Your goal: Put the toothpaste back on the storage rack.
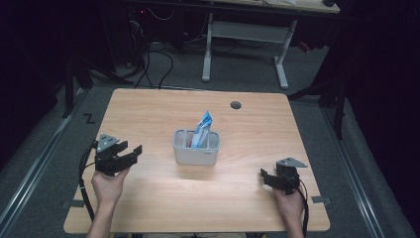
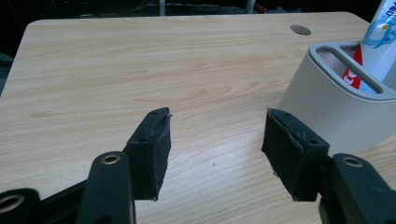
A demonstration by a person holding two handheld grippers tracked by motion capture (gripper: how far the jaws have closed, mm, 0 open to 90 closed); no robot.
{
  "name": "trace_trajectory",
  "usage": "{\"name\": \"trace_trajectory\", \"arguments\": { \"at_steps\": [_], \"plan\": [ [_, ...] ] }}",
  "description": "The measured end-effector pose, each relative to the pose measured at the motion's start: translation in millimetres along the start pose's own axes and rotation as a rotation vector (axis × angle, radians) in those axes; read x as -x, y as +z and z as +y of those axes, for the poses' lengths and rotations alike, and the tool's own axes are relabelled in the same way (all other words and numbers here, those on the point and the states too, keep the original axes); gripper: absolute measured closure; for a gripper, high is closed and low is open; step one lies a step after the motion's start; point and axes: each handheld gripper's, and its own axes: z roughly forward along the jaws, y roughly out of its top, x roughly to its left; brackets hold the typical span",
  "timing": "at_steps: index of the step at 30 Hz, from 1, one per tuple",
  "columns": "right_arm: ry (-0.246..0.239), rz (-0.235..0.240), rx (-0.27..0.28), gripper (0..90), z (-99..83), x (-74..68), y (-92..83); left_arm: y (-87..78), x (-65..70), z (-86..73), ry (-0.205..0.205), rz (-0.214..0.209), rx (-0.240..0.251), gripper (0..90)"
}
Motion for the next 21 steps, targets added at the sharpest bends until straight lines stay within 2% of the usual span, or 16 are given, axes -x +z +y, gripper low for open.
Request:
{"name": "trace_trajectory", "arguments": {
  "at_steps": [6, 15, 21],
  "plan": [
    [0.000, 0.000, 0.000, 30.6, 0.0, 0.0, 0.0, -0.3, -3.1, -4.7, -0.010, 0.006, -0.007, 42.2],
    [0.000, 0.000, 0.000, 30.6, 0.0, 0.0, 0.0, -1.9, -9.2, -12.5, -0.003, 0.029, -0.028, 41.7],
    [0.000, 0.000, 0.000, 30.7, 0.0, 0.0, 0.0, -3.6, -15.4, -19.0, -0.023, 0.029, -0.029, 41.1]
  ]
}}
